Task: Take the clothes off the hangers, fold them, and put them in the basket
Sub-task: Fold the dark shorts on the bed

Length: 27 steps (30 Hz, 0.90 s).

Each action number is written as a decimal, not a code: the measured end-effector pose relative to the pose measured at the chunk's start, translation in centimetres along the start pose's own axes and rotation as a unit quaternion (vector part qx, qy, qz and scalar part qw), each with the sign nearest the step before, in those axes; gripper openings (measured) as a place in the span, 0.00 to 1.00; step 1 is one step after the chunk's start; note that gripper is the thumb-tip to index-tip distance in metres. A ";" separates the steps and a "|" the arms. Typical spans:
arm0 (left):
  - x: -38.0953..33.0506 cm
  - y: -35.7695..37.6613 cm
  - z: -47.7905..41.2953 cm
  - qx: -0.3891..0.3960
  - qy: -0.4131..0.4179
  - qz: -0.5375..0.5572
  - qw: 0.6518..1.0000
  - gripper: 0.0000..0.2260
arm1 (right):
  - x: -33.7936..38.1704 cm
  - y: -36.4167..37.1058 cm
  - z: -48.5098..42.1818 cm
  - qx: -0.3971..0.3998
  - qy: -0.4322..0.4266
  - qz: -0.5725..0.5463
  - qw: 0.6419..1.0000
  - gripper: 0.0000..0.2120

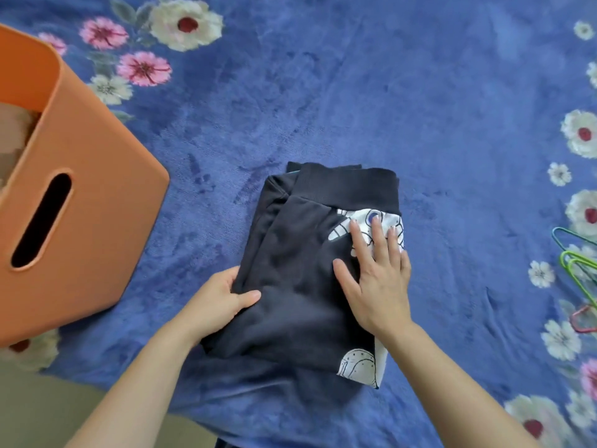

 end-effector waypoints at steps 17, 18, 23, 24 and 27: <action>-6.3 1.3 -7.0 -0.455 0.169 -0.209 0.849 0.16 | -1.8 -0.4 -0.6 -0.140 0.004 -0.224 0.964 0.26; -7.0 1.9 -6.7 -0.463 0.236 -0.261 0.814 0.18 | -2.2 -0.9 -0.7 -0.163 0.019 -0.224 0.961 0.26; -6.7 5.2 -8.9 -0.253 0.365 -0.540 0.715 0.23 | -2.7 0.6 -1.0 -0.086 -0.067 0.022 0.994 0.30; -6.1 4.6 -9.8 -0.240 0.339 -0.570 0.709 0.25 | -3.0 1.2 -1.1 -0.060 -0.085 0.061 0.993 0.31; -4.6 2.7 -11.9 -0.237 0.292 -0.595 0.710 0.27 | -4.1 2.3 -2.1 -0.013 -0.080 0.119 0.990 0.34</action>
Point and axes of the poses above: each hand's wrist, its own z-axis away from the middle knuckle, its own y-axis out of the palm, x = y × z, the point moved 2 cm from there along -z, towards the middle knuckle, and after that the axes turned 8 degrees about -z, right-handed, at the moved point
